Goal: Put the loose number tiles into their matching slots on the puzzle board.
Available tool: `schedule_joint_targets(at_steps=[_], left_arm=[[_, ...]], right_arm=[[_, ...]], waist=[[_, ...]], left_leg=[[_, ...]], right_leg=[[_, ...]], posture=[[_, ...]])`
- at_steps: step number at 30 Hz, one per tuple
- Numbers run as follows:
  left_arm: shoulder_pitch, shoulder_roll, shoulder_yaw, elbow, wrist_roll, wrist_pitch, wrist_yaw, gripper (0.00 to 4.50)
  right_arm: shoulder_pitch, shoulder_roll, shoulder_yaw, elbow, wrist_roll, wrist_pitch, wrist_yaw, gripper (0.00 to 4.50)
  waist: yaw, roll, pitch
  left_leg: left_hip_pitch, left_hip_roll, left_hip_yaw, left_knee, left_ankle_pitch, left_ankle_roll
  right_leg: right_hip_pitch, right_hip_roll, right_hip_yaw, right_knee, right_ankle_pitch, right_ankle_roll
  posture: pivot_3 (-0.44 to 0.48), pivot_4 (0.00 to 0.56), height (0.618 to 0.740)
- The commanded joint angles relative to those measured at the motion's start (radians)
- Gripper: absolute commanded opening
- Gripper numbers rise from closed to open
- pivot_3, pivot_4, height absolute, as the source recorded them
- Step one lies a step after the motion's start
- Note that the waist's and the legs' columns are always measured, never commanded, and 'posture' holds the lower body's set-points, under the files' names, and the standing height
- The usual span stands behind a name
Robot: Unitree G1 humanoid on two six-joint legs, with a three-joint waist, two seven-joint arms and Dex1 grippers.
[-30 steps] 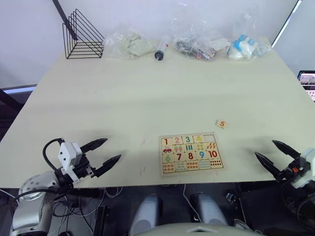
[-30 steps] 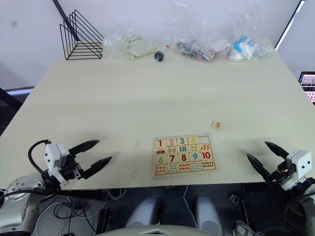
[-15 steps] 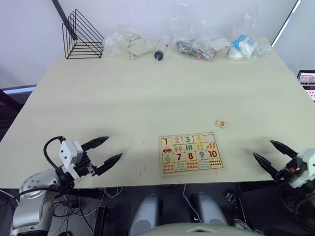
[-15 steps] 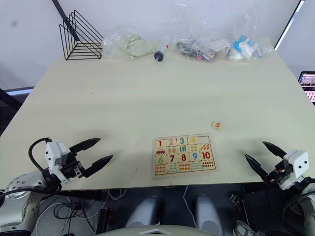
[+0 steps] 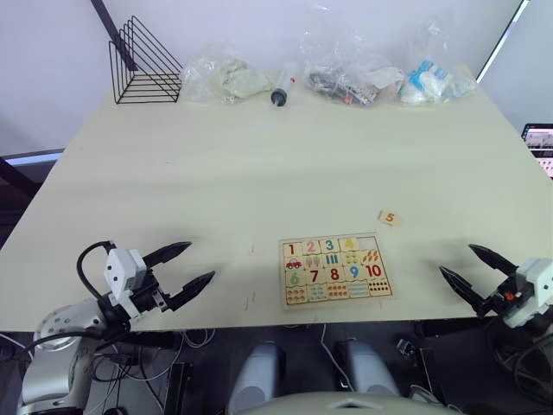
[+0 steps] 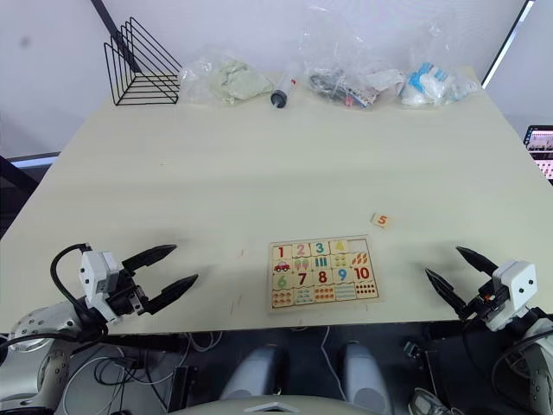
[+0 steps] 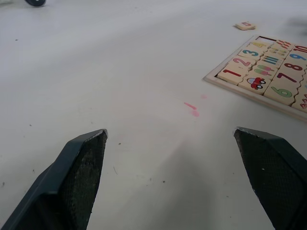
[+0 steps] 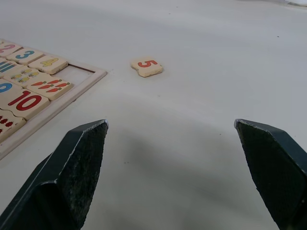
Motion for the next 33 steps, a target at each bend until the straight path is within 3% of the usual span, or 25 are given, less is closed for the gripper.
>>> schedule_joint_targets(at_steps=[1, 9, 16, 33], left_arm=[[-0.001, 0.006, 0.001, -0.035, 0.001, -0.014, -0.006, 4.5], [-0.045, 0.035, -0.022, -0.027, 0.0, -0.024, -0.068, 4.5], [-0.127, 0.08, -0.066, 0.004, -0.011, -0.038, -0.186, 4.5], [-0.27, 0.107, -0.152, 0.041, -0.022, -0.028, -0.373, 4.5]], right_arm=[[-0.009, -0.018, -0.007, -0.025, 0.007, -0.002, 0.002, 4.43], [-0.087, -0.059, 0.036, -0.027, 0.007, 0.046, 0.02, 4.43], [-0.253, -0.137, 0.137, 0.004, -0.046, 0.163, 0.017, 4.43], [-0.633, -0.204, 0.391, 0.289, -0.221, 0.247, 0.148, 4.43]], waist=[[0.0, 0.0, 0.0], [0.0, 0.0, 0.0], [-0.002, 0.0, 0.0], [-0.003, 0.001, 0.001]], left_leg=[[0.0, 0.0, 0.0, 0.0, 0.0, 0.0], [0.0, 0.0, 0.0, 0.0, 0.0, 0.0], [0.0, 0.0, 0.001, 0.0, 0.0, 0.0], [-0.002, -0.001, 0.003, 0.0, 0.0, 0.0]], right_leg=[[0.0, 0.0, 0.0, 0.0, 0.0, 0.0], [0.0, 0.0, 0.0, 0.0, 0.0, 0.0], [-0.001, 0.0, 0.0, 0.0, 0.0, 0.001], [-0.002, 0.001, -0.001, -0.001, 0.001, 0.001]], posture=[[0.0, 0.15, 0.74], [0.0, 0.15, 0.74], [0.0, 0.15, 0.74], [0.0, 0.15, 0.74]])
